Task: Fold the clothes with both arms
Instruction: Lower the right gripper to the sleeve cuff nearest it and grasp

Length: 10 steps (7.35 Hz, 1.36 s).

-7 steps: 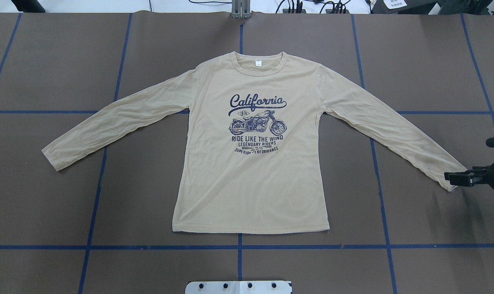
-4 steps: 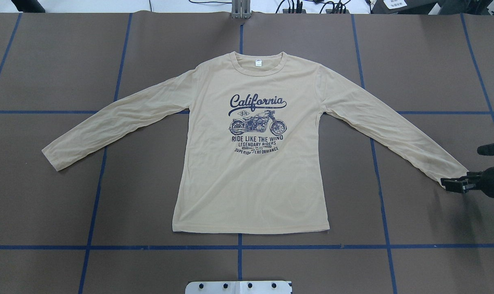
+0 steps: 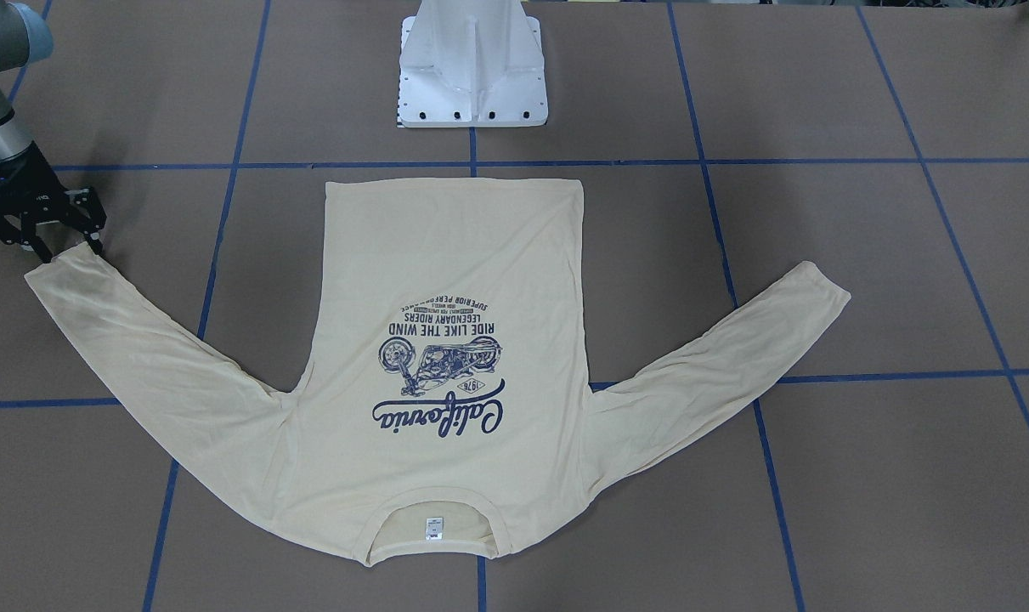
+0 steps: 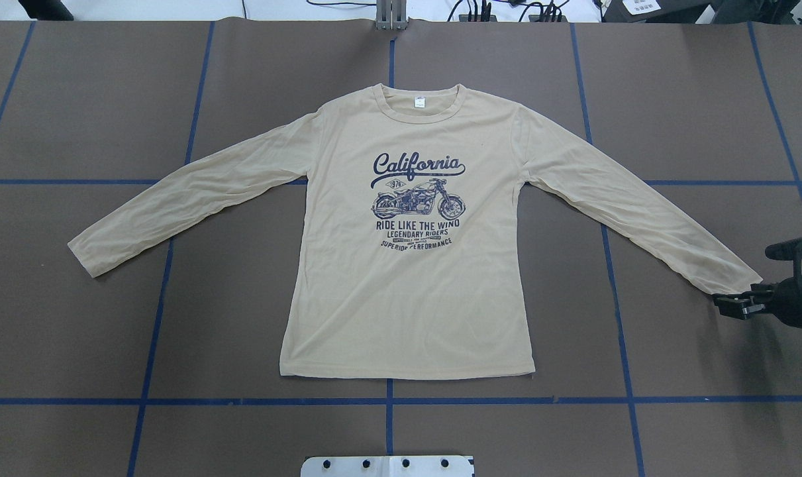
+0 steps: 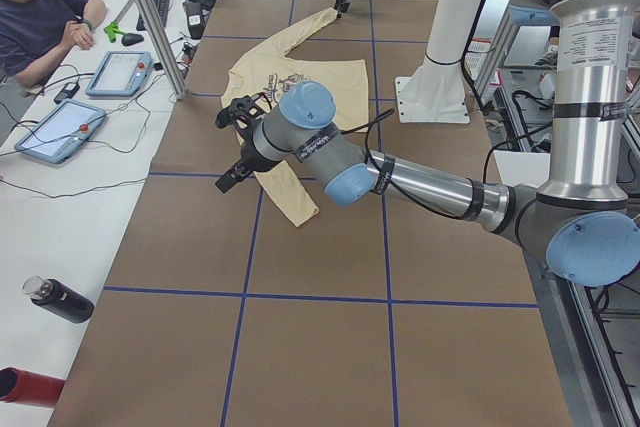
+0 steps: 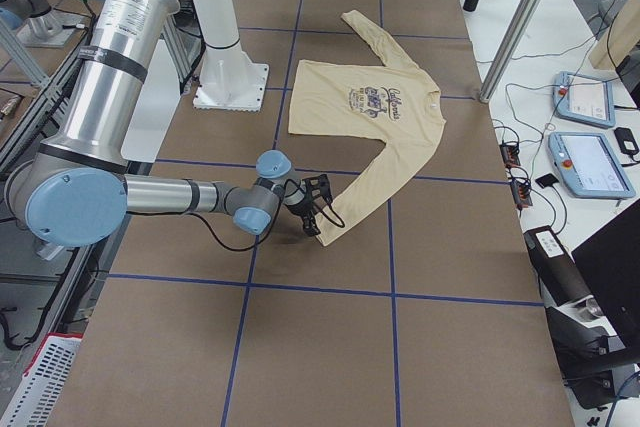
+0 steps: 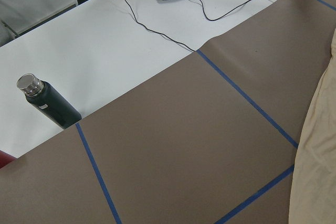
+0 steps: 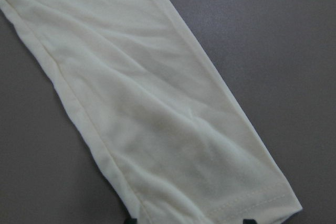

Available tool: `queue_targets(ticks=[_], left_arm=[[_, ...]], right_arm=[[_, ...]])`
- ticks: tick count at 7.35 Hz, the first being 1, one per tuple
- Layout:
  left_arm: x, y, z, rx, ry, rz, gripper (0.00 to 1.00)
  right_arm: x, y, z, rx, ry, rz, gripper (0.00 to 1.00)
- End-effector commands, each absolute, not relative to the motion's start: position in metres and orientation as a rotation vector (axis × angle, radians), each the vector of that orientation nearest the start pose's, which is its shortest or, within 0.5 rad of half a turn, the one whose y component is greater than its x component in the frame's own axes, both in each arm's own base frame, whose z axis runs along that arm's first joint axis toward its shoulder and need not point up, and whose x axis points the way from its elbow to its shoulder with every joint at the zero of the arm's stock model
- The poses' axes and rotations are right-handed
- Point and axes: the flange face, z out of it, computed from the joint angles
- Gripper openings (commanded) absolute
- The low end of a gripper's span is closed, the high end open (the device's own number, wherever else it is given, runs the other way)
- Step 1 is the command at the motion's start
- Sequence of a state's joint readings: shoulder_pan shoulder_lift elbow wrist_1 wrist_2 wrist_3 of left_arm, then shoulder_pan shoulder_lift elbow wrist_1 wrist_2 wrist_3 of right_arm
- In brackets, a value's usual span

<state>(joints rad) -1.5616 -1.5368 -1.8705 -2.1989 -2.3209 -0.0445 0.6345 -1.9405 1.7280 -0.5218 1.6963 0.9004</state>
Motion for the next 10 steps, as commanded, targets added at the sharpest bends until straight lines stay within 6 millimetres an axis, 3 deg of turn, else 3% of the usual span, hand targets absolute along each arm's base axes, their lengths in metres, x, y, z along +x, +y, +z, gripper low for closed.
queue_targets(ticks=[1,3,5,7,8,10], left_arm=[[-0.061,-0.484,0.455,0.827,0.72,0.303,1.0],[-0.061,-0.484,0.457,0.821,0.721,0.301,1.0],[-0.061,-0.484,0.458,0.82,0.721,0.3,1.0],[-0.061,-0.484,0.459,0.817,0.721,0.299,1.0],[-0.061,-0.484,0.459,0.817,0.721,0.299,1.0],[-0.061,-0.484,0.459,0.817,0.721,0.299,1.0]], right_arm=[[-0.229,-0.317,0.634,0.416,-0.733,-0.089,0.51],[-0.229,-0.317,0.633,0.416,-0.734,-0.089,0.01],[-0.228,-0.318,0.627,0.426,-0.741,-0.091,0.0],[-0.226,-0.321,0.604,0.445,-0.774,-0.093,0.0],[-0.217,-0.33,0.598,0.452,-0.787,-0.07,0.0],[-0.211,-0.376,0.561,0.516,-0.866,-0.042,0.0]])
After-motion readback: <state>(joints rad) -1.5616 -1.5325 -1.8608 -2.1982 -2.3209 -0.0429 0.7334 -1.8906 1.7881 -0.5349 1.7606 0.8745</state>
